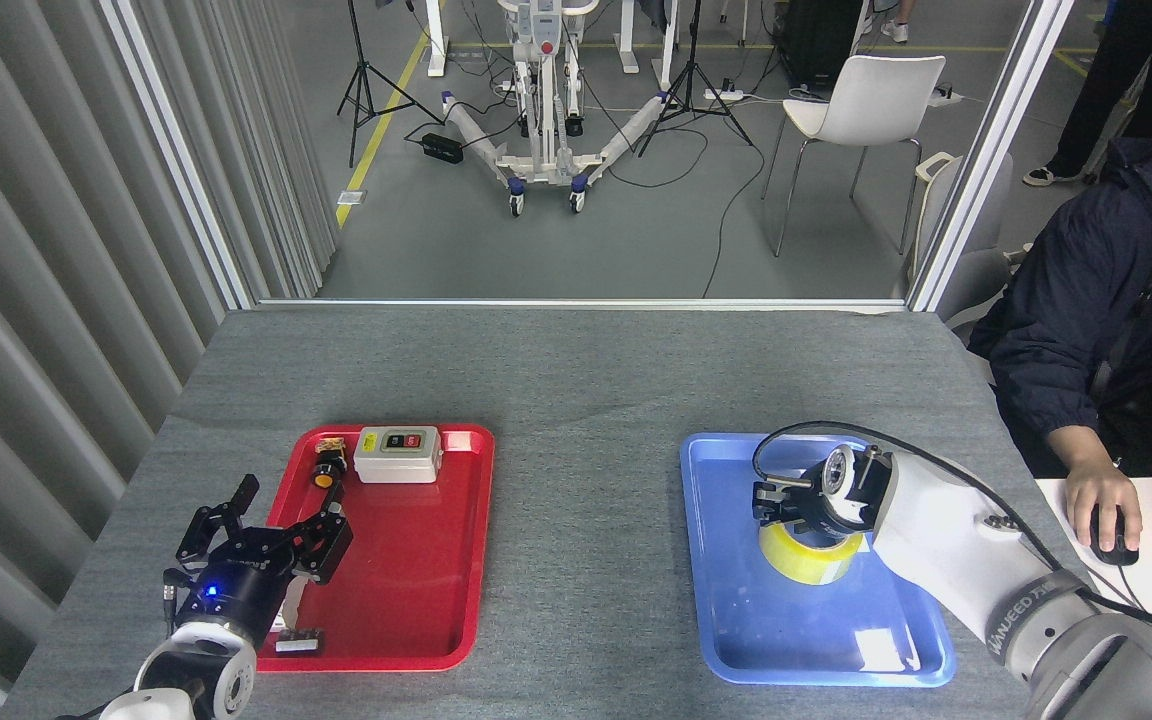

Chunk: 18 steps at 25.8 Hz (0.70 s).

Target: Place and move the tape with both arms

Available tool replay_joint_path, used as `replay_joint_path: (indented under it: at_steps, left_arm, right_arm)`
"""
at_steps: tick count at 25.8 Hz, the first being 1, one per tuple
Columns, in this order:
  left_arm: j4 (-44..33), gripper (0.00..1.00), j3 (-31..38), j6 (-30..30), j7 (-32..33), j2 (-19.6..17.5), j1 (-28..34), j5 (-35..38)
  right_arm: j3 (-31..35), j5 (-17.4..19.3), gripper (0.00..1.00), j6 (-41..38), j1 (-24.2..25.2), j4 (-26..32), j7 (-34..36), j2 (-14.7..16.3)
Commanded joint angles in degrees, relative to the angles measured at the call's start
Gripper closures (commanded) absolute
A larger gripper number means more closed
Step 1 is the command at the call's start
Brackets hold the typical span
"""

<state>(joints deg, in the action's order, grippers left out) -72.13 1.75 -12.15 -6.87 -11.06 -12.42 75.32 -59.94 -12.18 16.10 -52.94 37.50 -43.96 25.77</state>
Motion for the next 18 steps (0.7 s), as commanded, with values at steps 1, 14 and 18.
replay_joint_path:
  at_steps: [1,14,18]
  left_arm:
    - [0.32,0.0,0.01,0.11,0.02,-0.11,-0.32,0.0]
    - [0.5,0.0,0.71,0.11,0.02,-1.16,0.38,-0.09]
    - [0.5,0.0,0.8,0.11,0.02,-1.16,0.38,-0.09]
  right_arm:
    - [-0.18,-0.12,0.34,-0.46,0.39,-0.06,1.16,-0.11]
    - [10.19,-10.93,0.01,-11.79,3.55,1.7,12.32,0.77]
    - [20.13,-19.99,0.01,-15.22,6.8,5.3,15.13,1.91]
